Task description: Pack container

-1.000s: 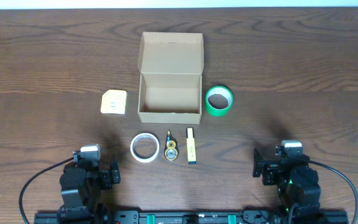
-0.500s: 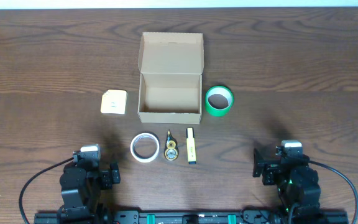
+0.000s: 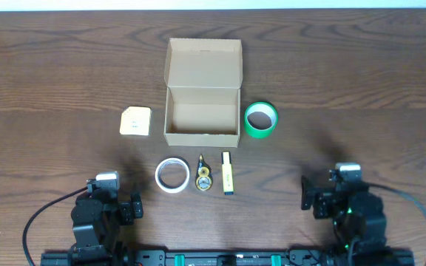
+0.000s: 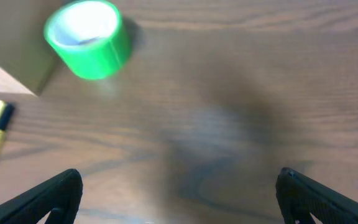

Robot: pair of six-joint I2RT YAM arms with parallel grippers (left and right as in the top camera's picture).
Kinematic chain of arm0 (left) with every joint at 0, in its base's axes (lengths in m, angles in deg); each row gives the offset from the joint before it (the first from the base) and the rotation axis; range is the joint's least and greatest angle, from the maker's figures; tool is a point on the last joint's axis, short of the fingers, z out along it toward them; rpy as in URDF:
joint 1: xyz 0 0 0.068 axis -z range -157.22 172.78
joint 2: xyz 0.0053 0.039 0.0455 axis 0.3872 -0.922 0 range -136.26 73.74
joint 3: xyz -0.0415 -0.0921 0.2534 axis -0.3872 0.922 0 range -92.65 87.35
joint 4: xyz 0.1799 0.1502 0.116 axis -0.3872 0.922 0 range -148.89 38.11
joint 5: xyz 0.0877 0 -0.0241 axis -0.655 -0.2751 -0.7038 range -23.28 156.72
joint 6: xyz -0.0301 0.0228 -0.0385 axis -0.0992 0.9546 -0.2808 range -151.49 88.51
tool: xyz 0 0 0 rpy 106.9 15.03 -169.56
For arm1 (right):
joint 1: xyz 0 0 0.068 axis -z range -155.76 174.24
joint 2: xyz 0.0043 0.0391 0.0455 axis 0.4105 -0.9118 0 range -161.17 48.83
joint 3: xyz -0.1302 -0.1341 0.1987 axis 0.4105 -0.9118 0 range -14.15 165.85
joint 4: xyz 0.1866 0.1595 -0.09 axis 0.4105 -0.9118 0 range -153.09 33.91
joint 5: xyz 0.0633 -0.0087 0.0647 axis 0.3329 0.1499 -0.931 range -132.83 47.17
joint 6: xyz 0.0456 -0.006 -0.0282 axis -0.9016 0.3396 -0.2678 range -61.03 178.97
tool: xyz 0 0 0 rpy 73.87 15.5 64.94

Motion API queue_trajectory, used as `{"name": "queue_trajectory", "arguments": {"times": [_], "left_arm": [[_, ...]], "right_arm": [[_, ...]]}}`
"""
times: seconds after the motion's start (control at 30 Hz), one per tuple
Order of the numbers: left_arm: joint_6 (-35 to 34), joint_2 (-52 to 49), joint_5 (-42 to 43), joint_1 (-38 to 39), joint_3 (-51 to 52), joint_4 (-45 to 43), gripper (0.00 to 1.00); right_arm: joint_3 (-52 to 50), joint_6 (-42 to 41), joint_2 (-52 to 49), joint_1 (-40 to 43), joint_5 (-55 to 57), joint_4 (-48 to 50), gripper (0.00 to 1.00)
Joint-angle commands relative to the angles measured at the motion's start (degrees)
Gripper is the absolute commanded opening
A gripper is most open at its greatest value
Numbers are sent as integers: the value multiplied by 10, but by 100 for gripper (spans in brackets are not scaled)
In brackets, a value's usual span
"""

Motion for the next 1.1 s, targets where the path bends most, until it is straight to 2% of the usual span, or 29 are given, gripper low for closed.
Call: {"name": "queue_trajectory", "arguments": {"times": [0.0,0.1,0.13,0.2,0.3,0.4,0.53,0.67,0.73,0.93,1.07], "left_arm": [[-11,4,-4,2,6,18,95],[-11,4,-4,2,6,18,95],[-11,4,-4,2,6,18,95],[-11,4,-4,2,6,18,95],[-11,4,-4,2,6,18,96],[-11,4,-4,2,6,18,95],[-11,4,-4,2,6,18,95],[-11,4,-4,2,6,18,95],[-11,4,-4,2,6,18,95],[-11,4,-4,2,6,18,95],[-11,4,-4,2,6,18,95]], "right_arm": [[139,-8,-139,5,-53,-27,99],[347,-9,-354,5,-108,-127,99],[454,-29,-459,5,-114,-189,99],[589,-45,-596,5,-118,-283,99],[704,-45,-738,5,-116,-349,99],[737,-52,-831,-6,-108,-345,99],[737,-68,-901,-19,-81,-306,99],[737,-68,-940,-28,-81,-233,99],[737,-44,-947,-29,-70,-223,99],[736,-42,-968,-61,-14,-191,97],[736,-43,-1017,-81,-3,-190,97]]}}
